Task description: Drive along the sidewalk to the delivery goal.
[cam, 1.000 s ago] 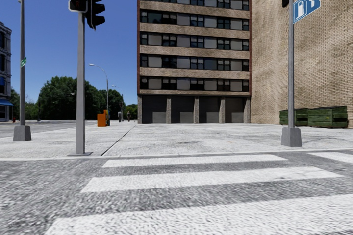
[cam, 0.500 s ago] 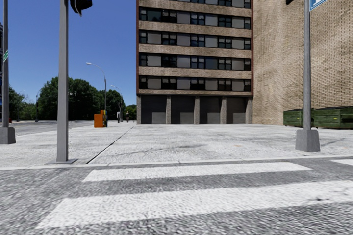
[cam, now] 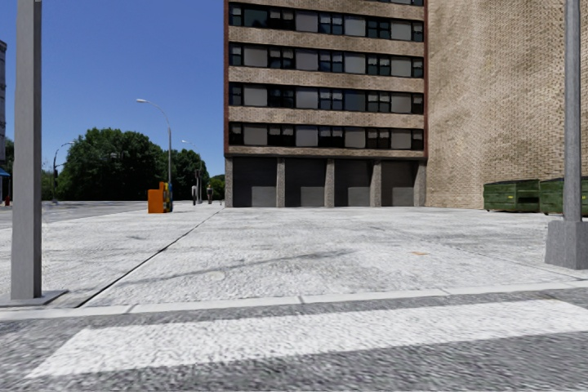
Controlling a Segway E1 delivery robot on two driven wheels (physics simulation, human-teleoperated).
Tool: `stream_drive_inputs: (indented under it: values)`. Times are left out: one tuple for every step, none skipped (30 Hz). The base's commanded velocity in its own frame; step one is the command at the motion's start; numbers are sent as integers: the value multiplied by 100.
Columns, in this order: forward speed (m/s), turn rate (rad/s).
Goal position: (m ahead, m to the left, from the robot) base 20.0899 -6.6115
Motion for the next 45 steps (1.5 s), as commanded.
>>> stream_drive_inputs:
  values:
    - [200,0]
    - [200,0]
    - [200,0]
    - [200,0]
    - [200,0]
    - [200,0]
    - [200,0]
    - [200,0]
    - [200,0]
    - [200,0]
    - [200,0]
    - [200,0]
    - [200,0]
    - [200,0]
    - [200,0]
    - [200,0]
    - [200,0]
    - [200,0]
    - [177,0]
    - [162,0]
    - [162,0]
    - [151,0]
    - [136,0]
    - [128,0]
    - [116,0]
    - [116,0]
    - [109,0]
    - [100,0]
    - [98,0]
    - [97,0]
    - [97,0]
    - [97,0]
    - [97,0]
    - [97,0]
    - [97,0]
    - [97,0]
    - [97,0]
    - [97,0]
    - [97,0]
    - [97,0]
    - [97,-6]
    - [97,-9]
    - [97,-9]
    - [97,-9]
    - [97,-10]
